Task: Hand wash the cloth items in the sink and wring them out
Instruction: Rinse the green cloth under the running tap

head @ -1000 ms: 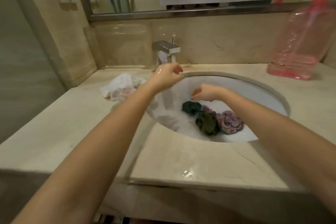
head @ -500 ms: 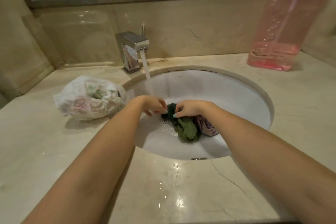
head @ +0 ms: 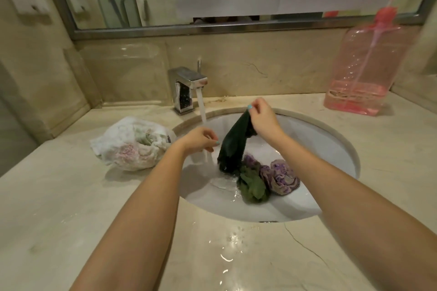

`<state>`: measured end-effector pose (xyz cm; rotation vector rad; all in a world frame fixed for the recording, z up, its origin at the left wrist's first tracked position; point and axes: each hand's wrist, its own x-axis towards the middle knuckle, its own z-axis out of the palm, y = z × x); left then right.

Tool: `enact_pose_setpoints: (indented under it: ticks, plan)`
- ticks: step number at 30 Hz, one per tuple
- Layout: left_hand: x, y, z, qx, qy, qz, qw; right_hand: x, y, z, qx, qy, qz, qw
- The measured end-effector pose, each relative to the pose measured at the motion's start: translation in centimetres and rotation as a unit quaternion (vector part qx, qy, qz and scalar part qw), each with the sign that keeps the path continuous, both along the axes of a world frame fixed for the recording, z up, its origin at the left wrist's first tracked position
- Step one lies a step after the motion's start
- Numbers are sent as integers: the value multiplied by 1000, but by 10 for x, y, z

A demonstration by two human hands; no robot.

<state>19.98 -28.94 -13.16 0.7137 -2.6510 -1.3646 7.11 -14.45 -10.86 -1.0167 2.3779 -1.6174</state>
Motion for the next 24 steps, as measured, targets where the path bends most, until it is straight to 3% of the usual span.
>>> enact_pose_setpoints:
  ticks: [3, 7, 10, 16, 21, 24]
  plan:
    - [3, 7, 6, 64, 67, 0, 996, -1, 0, 10, -47, -54, -14, 997]
    - [0, 18, 8, 61, 33, -35, 997, 13, -19, 25, -54, -90, 28, 994]
    - [6, 11, 9, 44, 120, 44, 991, 18, -32, 35, -67, -94, -14, 993]
    - [5, -6, 16, 95, 282, 161, 941, 23, -49, 19, -92, -104, -105, 985]
    - [-7, -15, 12, 186, 322, 249, 894, 33, -56, 0, -12, -155, 8, 988]
    - [-15, -11, 15, 164, 300, 276, 898, 42, -63, -4, -32, -218, 66, 973]
